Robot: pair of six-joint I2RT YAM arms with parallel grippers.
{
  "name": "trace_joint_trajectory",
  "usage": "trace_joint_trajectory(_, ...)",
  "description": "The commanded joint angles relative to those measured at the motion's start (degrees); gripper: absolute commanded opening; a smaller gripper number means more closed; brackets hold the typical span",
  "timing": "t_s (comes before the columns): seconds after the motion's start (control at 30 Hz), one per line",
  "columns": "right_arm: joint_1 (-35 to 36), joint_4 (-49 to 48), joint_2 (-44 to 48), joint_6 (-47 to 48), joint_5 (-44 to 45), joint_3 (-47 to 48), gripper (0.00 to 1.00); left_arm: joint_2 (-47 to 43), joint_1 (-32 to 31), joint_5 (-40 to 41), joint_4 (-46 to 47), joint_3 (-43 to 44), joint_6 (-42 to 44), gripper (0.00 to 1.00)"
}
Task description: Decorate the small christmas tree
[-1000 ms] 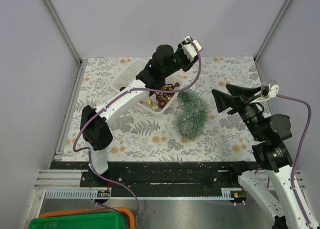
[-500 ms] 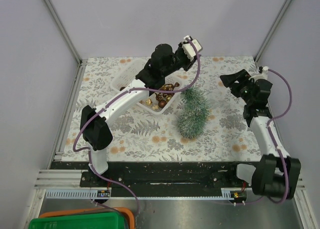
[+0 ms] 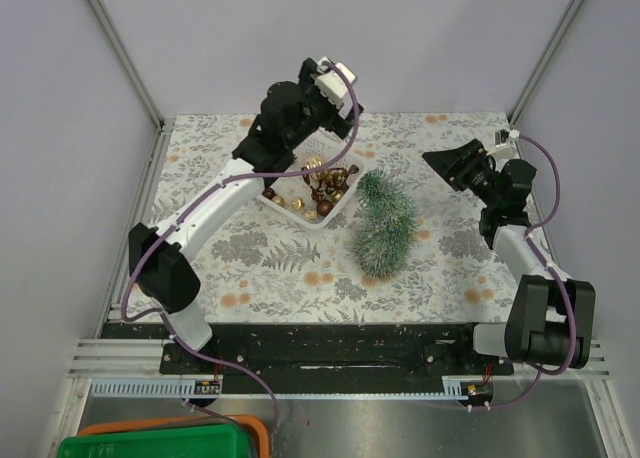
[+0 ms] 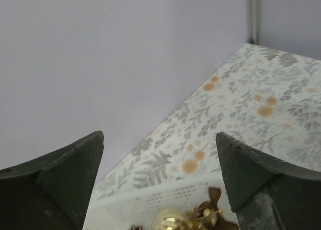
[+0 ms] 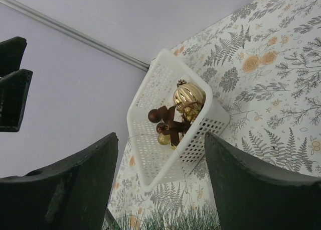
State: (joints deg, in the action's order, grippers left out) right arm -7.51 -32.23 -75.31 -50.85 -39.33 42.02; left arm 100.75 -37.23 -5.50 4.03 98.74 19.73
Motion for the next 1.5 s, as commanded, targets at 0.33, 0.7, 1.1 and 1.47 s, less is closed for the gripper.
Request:
trace_joint_trajectory(0.33,1.18,-1.79,-0.72,1.02,-1.36,0.87,0.75,-9.61,8.58,-12.31,-22.82,-10.15,9.27,0.99)
trace_joint_trajectory(0.7,1.44,-2.40,-0.63,1.28,-2.85,0.35,0.74,4.01,6.12,-23.77,-35.41,2.25,19.99,0.99)
trace_joint_trajectory(1.1,1.79,-8.47,-2.48,-2.85,-5.23,-0.45,0.70,6.91,4.28,-26.41,-30.93,1.45,25.09,0.67)
trace_joint_trajectory(1.47,2.15,-9.52,-2.30,-3.47,-6.19,-0.45,0.68,8.06,1.99,-24.56,-26.63,5.41,24.67,0.09)
